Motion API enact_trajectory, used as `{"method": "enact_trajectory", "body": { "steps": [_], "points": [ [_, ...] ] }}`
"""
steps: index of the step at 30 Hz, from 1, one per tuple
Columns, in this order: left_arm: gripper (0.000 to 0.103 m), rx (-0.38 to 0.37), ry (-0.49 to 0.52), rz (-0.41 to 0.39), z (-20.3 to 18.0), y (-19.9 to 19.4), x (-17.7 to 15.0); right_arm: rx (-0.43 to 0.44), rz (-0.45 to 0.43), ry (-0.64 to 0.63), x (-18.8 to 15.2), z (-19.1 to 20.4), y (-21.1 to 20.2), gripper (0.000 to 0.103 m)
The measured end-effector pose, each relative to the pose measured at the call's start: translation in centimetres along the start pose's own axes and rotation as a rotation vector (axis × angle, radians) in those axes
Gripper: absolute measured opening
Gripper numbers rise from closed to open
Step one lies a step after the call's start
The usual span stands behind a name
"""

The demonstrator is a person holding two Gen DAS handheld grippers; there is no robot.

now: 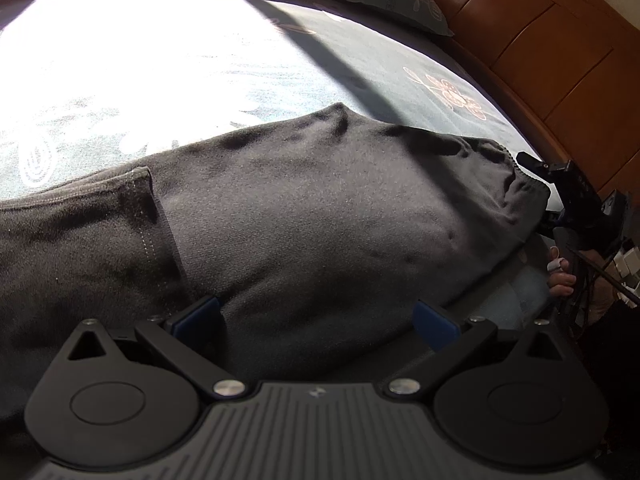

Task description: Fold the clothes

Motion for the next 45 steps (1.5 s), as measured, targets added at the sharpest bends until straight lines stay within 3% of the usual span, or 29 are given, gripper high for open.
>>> {"method": "enact_trajectory", "body": {
  "steps": [7, 9, 10, 12, 28, 36, 45],
  "points": [
    [0.102, 0.012, 0.009, 0.012, -0.2, 0.2, 0.1, -0.034, -0.009, 0.018, 0.0, -1.6, -0.8, 0.067],
    [0.102, 0.017, 0.014, 0.015, -0.3, 0.2, 0.1, -0.052, -0.012, 0.039, 0.0, -2.3, -1.0, 0.045],
    [0.102, 0.019, 0.017, 0.016, -0.3, 0.3, 0.2, -0.062, -0.014, 0.055, 0.0, -2.7, -1.1, 0.039],
    [0.102, 0.024, 0.025, 0.023, -0.4, 0.3, 0.2, -0.099, -0.014, 0.107, 0.1, -3.6, -1.1, 0.011],
    [0.102, 0.126, 0.122, 0.032, -0.9, -3.2, 0.3, -0.147, 0.035, 0.111, 0.0, -1.7, -1.2, 0.014],
    [0.102, 0.061, 0.1, 0.015, 0.4, -6.1, -0.4, -0.08, 0.056, -0.026, 0.7, 5.2, -1.2, 0.014],
    [0.102, 0.082, 0.125, -0.001, 2.3, -8.7, -2.2, 0.019, 0.121, -0.195, -0.1, 14.9, 0.9, 0.015]
  ]
}}
Point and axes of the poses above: each gripper's, at about its wrist camera, not at the fingertips, and y roughly the way its jaws point, z to its left, x to its top, the point moved 3 cm from there along y, roughly the way its jaws point
